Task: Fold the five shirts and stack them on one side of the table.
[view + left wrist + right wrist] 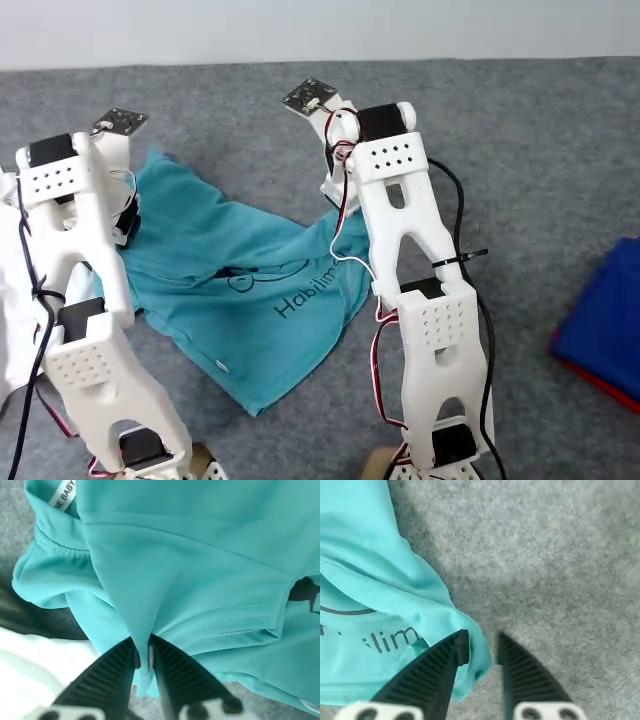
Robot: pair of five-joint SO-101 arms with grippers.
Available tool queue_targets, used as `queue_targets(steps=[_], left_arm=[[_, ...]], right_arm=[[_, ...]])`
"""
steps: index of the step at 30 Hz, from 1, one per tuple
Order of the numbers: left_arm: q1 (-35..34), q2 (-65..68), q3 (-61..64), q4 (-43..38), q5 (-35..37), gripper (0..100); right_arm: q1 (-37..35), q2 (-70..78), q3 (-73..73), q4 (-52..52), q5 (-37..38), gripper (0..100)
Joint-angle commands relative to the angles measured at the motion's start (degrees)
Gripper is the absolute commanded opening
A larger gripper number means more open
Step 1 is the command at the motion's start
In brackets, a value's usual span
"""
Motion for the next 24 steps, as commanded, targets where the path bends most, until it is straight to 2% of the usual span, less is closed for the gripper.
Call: queue_targets(steps=[1,17,22,24], left_arm=[[0.5,-0.6,-0.3,0.5,1.8,0],[0.5,-0.5,-0.3,-0.4,2.2,0],[0.5,-0.5,-0.3,-0.8,2.2,0],[0.5,-0.5,-0.3,-0.8,2.1,0]], right_arm=[[0.2,0.4,0.6,2.3,0.0,15.5],[1.5,2.6,0.7,0.3,0.3,15.9],[1.9,6.1,0.5,0.2,0.0,23.6],[1.7,7.0,0.5,0.2,-0.1,23.5]])
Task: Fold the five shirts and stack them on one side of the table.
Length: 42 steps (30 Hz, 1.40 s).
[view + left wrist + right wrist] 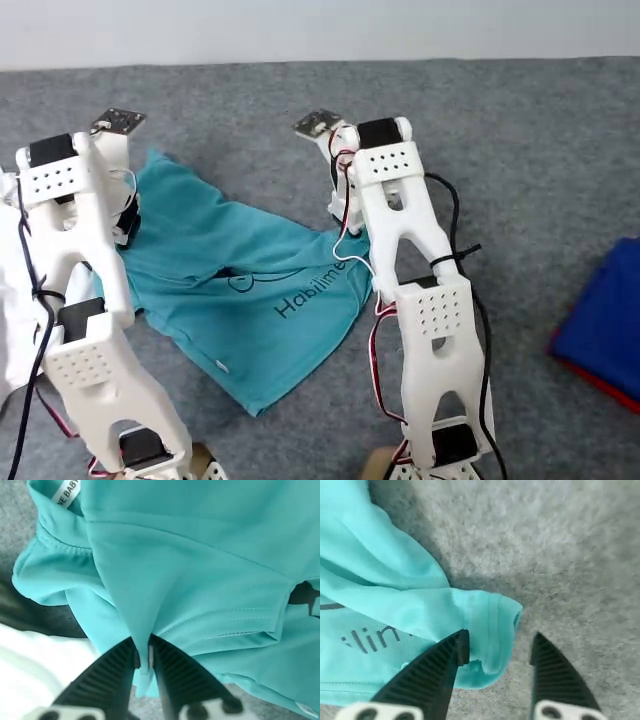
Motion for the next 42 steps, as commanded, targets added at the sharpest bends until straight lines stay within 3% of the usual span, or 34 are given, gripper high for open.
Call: queue_targets(steps=[1,11,19,27,35,42], left_arm=[[0.5,-0.4,-0.3,-0.8,0.4,0],[1.0,-0.4,-0.2,-1.6,0.4,0],[1.1,-0.4,-0.2,-1.6,0.5,0],[1.2,-0.5,-0.2,-1.2,0.6,0],[2.1,-1.4,-5.6,2.6,1.3,0],[5.1,-17.6,-9.5,2.6,8.6,0]], right_arm=[[0.2,0.1,-0.8,0.3,-0.1,23.5],[-4.1,2.3,-0.8,-0.3,0.3,22.2],[-3.9,1.9,-4.2,0.9,0.4,1.2],[0.0,1.2,-11.9,2.7,0.8,1.0],[2.9,-9.8,-11.8,2.8,3.6,1.0],[5.5,-24.1,-11.8,2.8,3.3,1.0]])
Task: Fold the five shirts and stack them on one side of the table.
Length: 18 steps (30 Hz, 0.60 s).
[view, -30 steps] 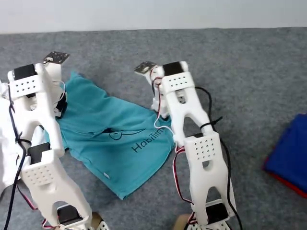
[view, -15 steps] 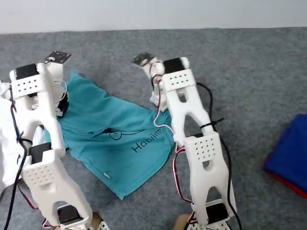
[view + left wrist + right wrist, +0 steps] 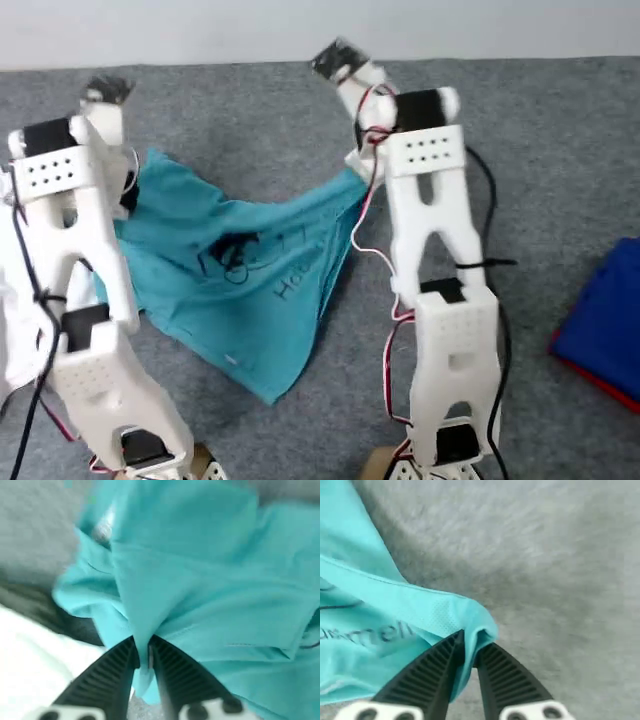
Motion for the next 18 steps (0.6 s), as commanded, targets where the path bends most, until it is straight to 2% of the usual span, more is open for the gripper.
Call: queue_targets(steps=[1,7,12,18], left_arm=[[3.2,-13.3,-2.4,1.8,2.4,0],[7.0,-24.8,-2.6,1.7,8.5,0],[7.3,-31.7,-2.9,1.7,14.0,0],[7.7,-41.6,-2.9,0.6,16.7,0]], right_arm=[[2.3,-11.1,-3.3,2.4,0.3,1.0],[6.8,-22.6,-3.3,2.4,0.3,1.0],[11.4,-30.5,-3.3,2.4,0.3,1.0],[15.6,-39.1,-3.3,2.4,0.4,1.0]])
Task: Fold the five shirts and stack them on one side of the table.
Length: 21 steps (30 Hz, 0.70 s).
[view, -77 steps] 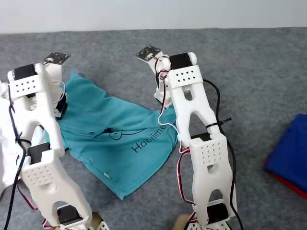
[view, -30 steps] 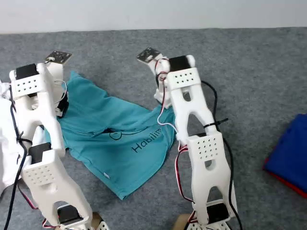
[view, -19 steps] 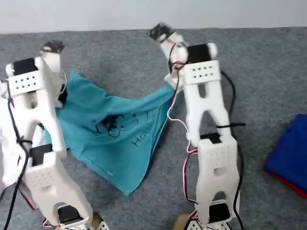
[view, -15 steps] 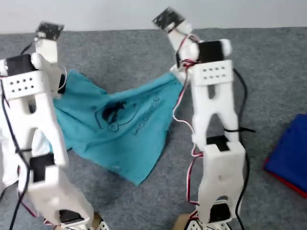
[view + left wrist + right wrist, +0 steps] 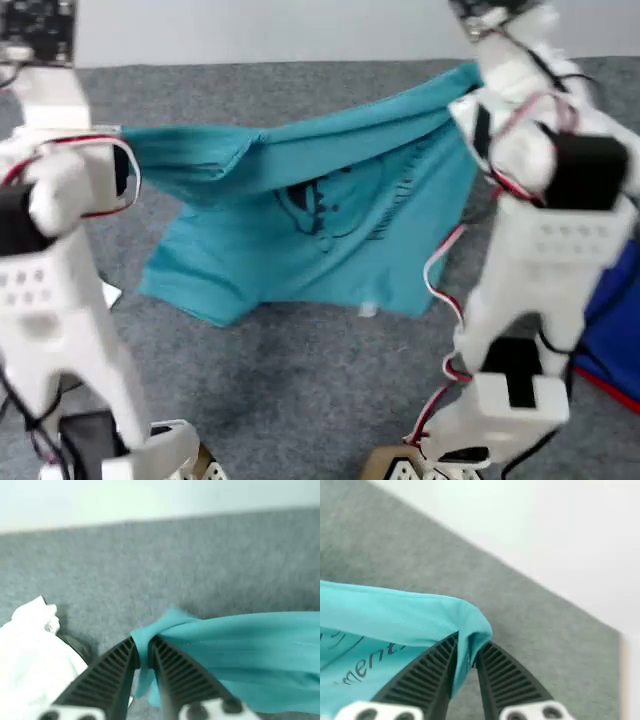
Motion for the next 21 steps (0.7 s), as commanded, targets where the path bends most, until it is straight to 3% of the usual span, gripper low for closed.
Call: queue_targets(steps=[1,14,21], left_arm=[[1.3,-7.8,-2.2,-0.4,1.1,0],[6.8,-21.0,-13.1,-0.8,-1.1,0],[10.0,-26.3,-16.1,-0.4,-3.8,0]], right_arm=[[2.5,-7.2,-3.3,2.4,0.4,1.0],[8.7,-23.7,-2.6,2.5,2.5,1.0],[8.6,-40.7,12.7,2.4,4.7,1.0]])
